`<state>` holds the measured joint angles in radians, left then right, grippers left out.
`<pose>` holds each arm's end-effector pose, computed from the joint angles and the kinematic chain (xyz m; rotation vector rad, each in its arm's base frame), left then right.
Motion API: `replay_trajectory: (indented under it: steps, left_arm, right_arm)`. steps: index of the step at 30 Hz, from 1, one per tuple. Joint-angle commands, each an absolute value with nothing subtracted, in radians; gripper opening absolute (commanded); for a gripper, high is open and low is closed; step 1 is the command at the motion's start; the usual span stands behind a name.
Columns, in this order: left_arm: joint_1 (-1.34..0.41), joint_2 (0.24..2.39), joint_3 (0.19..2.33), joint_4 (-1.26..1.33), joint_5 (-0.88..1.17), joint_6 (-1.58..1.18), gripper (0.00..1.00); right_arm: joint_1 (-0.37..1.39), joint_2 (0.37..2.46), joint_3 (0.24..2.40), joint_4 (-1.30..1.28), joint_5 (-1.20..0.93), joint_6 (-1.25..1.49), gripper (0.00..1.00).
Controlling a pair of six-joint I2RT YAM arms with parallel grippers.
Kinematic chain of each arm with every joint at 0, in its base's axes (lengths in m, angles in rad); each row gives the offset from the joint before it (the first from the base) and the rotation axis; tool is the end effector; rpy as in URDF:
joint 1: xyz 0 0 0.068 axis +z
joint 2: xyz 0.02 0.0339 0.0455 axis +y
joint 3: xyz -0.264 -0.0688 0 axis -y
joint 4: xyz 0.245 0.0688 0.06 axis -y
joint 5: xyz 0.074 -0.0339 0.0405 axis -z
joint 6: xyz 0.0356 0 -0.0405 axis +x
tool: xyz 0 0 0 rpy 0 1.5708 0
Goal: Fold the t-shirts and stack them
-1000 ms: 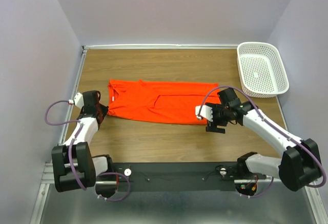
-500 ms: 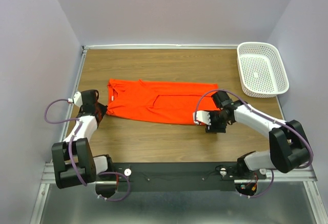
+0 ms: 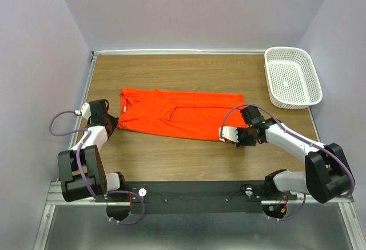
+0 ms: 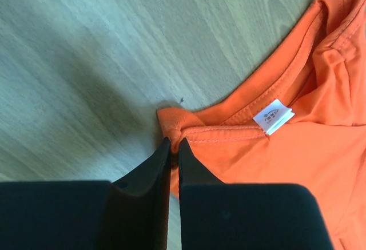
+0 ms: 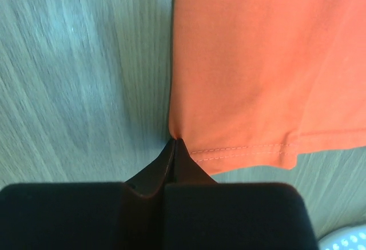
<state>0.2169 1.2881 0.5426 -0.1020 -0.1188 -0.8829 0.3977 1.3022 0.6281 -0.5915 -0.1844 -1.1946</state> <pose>0.2329 0.0556 0.1629 -1.3091 2.0316 -0.1630 0.1925 0.0880 0.1580 -2.0209 1.9224 0.0713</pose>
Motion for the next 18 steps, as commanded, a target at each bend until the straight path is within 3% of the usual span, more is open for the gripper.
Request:
replay_trajectory:
  steps: [1, 18]
  left_arm:
    - [0.236, 1.318, 0.597, -0.067, -0.133, -0.882, 0.07]
    - [0.239, 1.407, 0.655, -0.072, -0.124, -0.83, 0.05]
  right_arm:
    - [0.379, 1.252, 0.583, -0.592, -0.147, -1.192, 0.0]
    - [0.368, 1.178, 0.551, -0.618, -0.239, -1.193, 0.01]
